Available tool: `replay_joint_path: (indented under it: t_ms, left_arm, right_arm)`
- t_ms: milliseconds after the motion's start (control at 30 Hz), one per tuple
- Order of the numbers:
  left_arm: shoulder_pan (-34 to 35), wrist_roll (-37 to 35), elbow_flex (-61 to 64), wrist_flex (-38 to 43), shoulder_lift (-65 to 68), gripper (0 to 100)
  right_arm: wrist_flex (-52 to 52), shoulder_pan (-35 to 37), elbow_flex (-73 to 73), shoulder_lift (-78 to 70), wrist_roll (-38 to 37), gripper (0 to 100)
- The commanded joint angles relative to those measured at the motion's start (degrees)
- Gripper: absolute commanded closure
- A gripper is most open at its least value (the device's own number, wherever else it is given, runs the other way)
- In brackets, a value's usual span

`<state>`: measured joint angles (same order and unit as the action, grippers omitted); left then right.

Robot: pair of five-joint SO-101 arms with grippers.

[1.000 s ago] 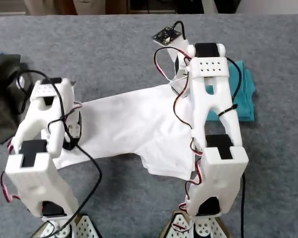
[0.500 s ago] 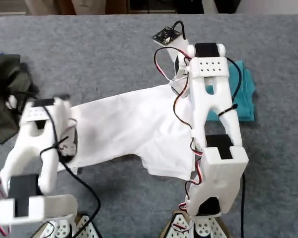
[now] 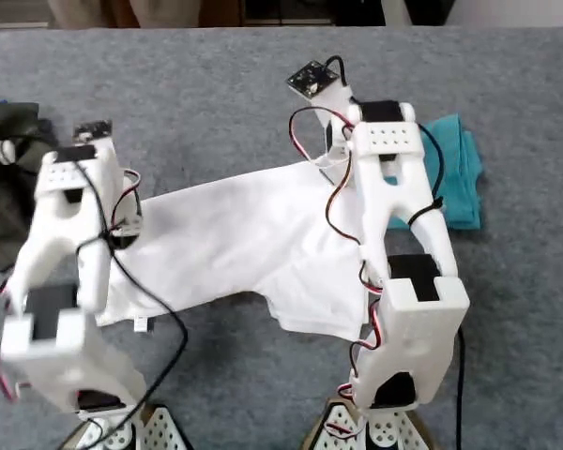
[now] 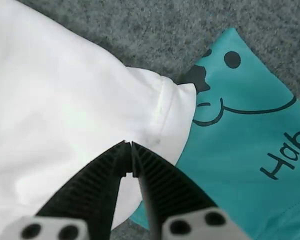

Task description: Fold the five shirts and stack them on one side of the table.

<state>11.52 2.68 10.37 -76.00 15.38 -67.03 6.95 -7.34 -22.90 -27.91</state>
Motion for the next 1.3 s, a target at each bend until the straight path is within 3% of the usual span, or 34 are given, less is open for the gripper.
replay_joint_path:
  t_ms: [0,200,433,533,767,1000,1100,1267]
  left_arm:
    - [0.35,-0.53,-14.42,-6.24,11.30,98]
    - [3.87,-4.84,-44.04,-14.77,26.24,98]
    - [5.80,-4.75,-66.46,-24.88,41.36,98]
    - [5.89,-4.75,-66.73,-24.88,42.59,98]
    - [6.07,-4.66,-65.23,-24.97,33.54,98]
    - [5.98,-4.66,-58.90,-24.70,26.42,98]
    - [7.47,-2.81,-58.37,-24.88,24.40,98]
    - [10.20,1.41,-52.48,-24.97,7.87,98]
  right_arm:
    - [8.35,0.40,3.91,2.95,0.26,99.4]
    - [19.87,-1.27,7.60,-0.04,0.35,99.4]
    - [20.66,-5.76,5.05,-4.00,0.70,99.4]
    - [18.46,-6.37,3.91,-4.18,0.62,99.4]
    - [0.44,-6.20,-7.25,1.36,0.70,99.4]
    - [-2.73,-6.11,-11.21,5.58,0.70,99.4]
    - [-9.76,-5.14,-11.91,7.60,-0.18,99.4]
    - [-22.07,-0.13,-8.22,17.98,-11.69,99.4]
